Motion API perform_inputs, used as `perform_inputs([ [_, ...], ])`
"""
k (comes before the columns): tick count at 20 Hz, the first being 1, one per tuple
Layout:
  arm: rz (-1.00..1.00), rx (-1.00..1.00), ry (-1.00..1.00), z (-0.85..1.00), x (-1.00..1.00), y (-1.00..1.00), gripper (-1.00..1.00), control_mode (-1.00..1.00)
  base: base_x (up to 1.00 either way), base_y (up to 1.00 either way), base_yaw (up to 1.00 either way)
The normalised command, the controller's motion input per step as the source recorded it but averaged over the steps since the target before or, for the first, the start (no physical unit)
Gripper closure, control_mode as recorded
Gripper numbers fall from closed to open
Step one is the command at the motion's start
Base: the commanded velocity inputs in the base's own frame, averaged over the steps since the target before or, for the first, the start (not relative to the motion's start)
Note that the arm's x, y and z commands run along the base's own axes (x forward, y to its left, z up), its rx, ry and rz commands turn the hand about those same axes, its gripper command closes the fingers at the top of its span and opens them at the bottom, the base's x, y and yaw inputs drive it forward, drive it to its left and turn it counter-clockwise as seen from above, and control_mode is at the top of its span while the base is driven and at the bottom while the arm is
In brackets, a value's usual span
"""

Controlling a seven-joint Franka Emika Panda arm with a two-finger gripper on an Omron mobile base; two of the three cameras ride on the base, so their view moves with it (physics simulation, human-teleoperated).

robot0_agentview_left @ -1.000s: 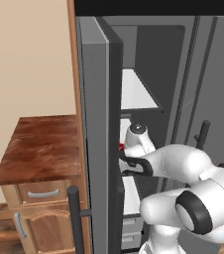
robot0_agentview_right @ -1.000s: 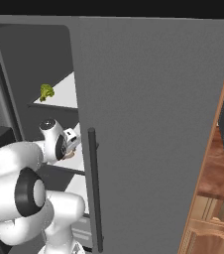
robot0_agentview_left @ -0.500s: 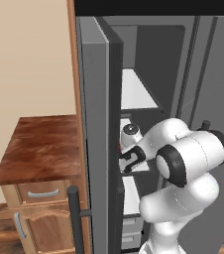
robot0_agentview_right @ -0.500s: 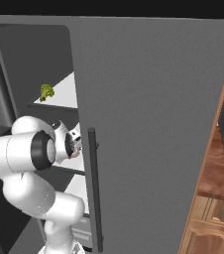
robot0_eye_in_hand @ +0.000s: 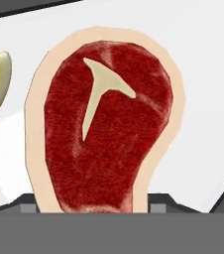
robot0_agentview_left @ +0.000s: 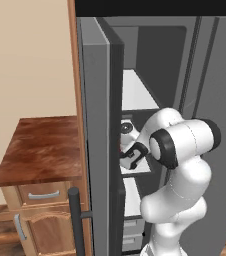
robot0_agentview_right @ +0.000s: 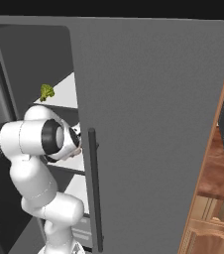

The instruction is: Take the steak and broccoli from the highest rack and move them to the second highest rack where the mango and lemon wedge are located, to maximize freezer space. Close the freezer door after rearranging.

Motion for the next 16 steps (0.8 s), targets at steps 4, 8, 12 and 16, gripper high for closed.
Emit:
perform_inputs([
  [4, 0.00, 0.00, 0.00, -0.30, 0.43, 0.00, 1.00, -1.00, 0.00, 0.00, 0.00],
  [8, 0.00, -0.01, 0.00, -0.36, 0.41, 0.00, 1.00, -1.00, 0.00, 0.00, 0.00],
  [12, 0.00, -0.05, 0.00, -0.42, 0.23, 0.00, -1.00, -1.00, 0.00, 0.00, 0.00],
  [16, 0.00, 0.00, 0.00, -0.30, 0.01, 0.00, -1.00, -1.00, 0.00, 0.00, 0.00],
])
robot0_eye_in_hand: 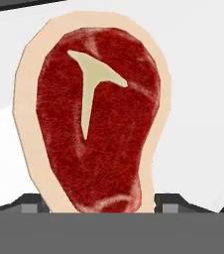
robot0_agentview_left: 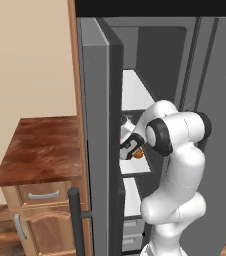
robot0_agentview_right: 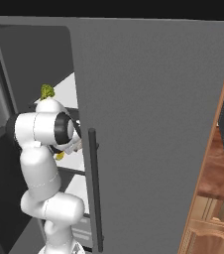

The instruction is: Take the steak and broccoli from the highest rack and move them to the second highest rack where the mango and lemon wedge are located, to maximize freezer space. Close the freezer door after rearranging.

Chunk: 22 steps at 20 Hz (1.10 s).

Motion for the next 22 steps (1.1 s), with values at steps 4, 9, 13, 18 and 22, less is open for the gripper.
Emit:
perform_inputs([
  [4, 0.00, 0.00, 0.00, -0.21, -0.05, 0.00, -1.00, -1.00, 0.00, 0.00, 0.00],
  [9, 0.04, 0.00, -0.07, -0.01, -0.34, 0.00, -1.00, -1.00, 0.00, 0.00, 0.00],
  [13, 0.00, 0.00, 0.00, 0.05, -0.50, 0.05, -1.00, -1.00, 0.00, 0.00, 0.00],
  [18, 0.00, 0.01, -0.01, 0.26, -0.57, 0.04, -1.00, -1.00, 0.00, 0.00, 0.00],
  [22, 0.00, 0.07, -0.01, 0.60, -0.58, 0.08, -1.00, -1.00, 0.00, 0.00, 0.00],
])
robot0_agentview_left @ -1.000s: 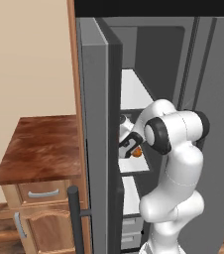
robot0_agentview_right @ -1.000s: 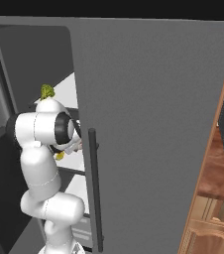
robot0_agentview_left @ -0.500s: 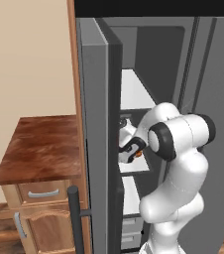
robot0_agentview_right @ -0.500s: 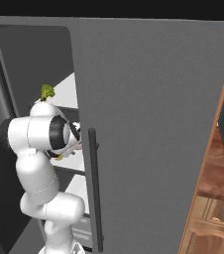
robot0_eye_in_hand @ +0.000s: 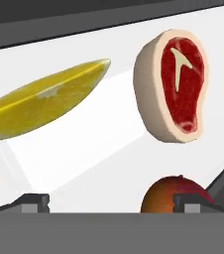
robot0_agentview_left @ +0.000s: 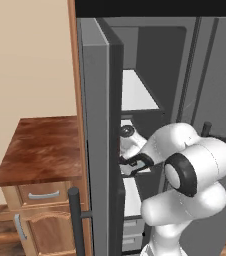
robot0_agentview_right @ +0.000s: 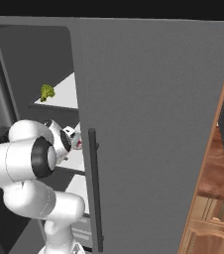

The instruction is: Take the steak and broccoli from the highest rack and move them to the second highest rack where the mango and lemon wedge are located, to maximize freezer space. Close the freezer door after rearranging.

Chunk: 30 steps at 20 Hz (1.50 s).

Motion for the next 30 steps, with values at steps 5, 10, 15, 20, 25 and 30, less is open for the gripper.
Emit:
perform_inputs([
  [5, 0.00, 0.10, 0.00, 0.67, -0.58, 0.05, -1.00, -1.00, 0.00, 0.00, 0.00],
  [10, -0.02, 0.18, 0.00, 0.80, -0.55, 0.09, -1.00, -1.00, 0.00, 0.00, 0.00],
  [15, -0.17, 0.29, 0.00, 0.93, -0.49, 0.20, -1.00, -1.00, 0.00, 0.00, 0.00],
  [20, -0.23, 0.32, 0.00, 0.93, -0.46, 0.20, -1.00, -1.00, 0.00, 0.00, 0.00],
  [25, -0.31, 0.36, 0.00, 0.85, -0.40, 0.11, -1.00, -1.00, 0.00, 0.00, 0.00],
  [30, -0.42, 0.35, 0.16, 0.86, -0.11, 0.10, -1.00, -1.00, 0.00, 0.00, 0.00],
])
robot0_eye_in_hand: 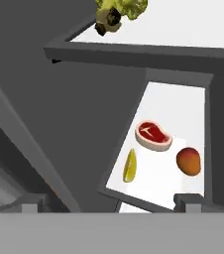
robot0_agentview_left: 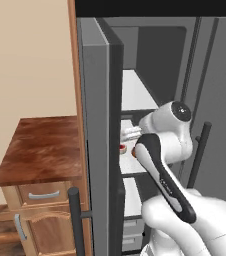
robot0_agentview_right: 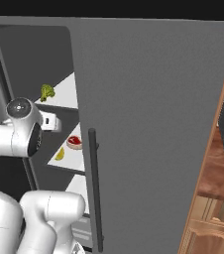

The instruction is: Take the steak and broccoli from the highest rack and move them to the second highest rack where the mango and lemon wedge are located, to maximize freezer space. Close the freezer door after rearranging.

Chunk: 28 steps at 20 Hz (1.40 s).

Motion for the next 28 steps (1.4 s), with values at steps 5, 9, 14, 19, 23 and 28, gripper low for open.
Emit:
perform_inputs([
  [5, -0.41, 0.28, 0.44, 0.76, 0.10, 0.14, -1.00, -1.00, 0.00, 0.00, 0.00],
  [9, -0.18, 0.16, 0.47, 0.48, 0.35, 0.00, -1.00, -1.00, 0.00, 0.00, 0.00],
  [14, 0.00, 0.04, 0.07, 0.10, 0.32, 0.00, -1.00, -1.00, 0.00, 0.00, 0.00],
  [19, 0.00, 0.00, 0.00, 0.00, 0.39, 0.02, -1.00, -1.00, 0.00, 0.00, 0.00],
  [23, 0.00, 0.00, 0.00, 0.00, 0.49, 0.02, -1.00, -1.00, 0.00, 0.00, 0.00],
  [28, 0.00, 0.00, 0.00, 0.00, 0.51, 0.03, -1.00, -1.00, 0.00, 0.00, 0.00],
])
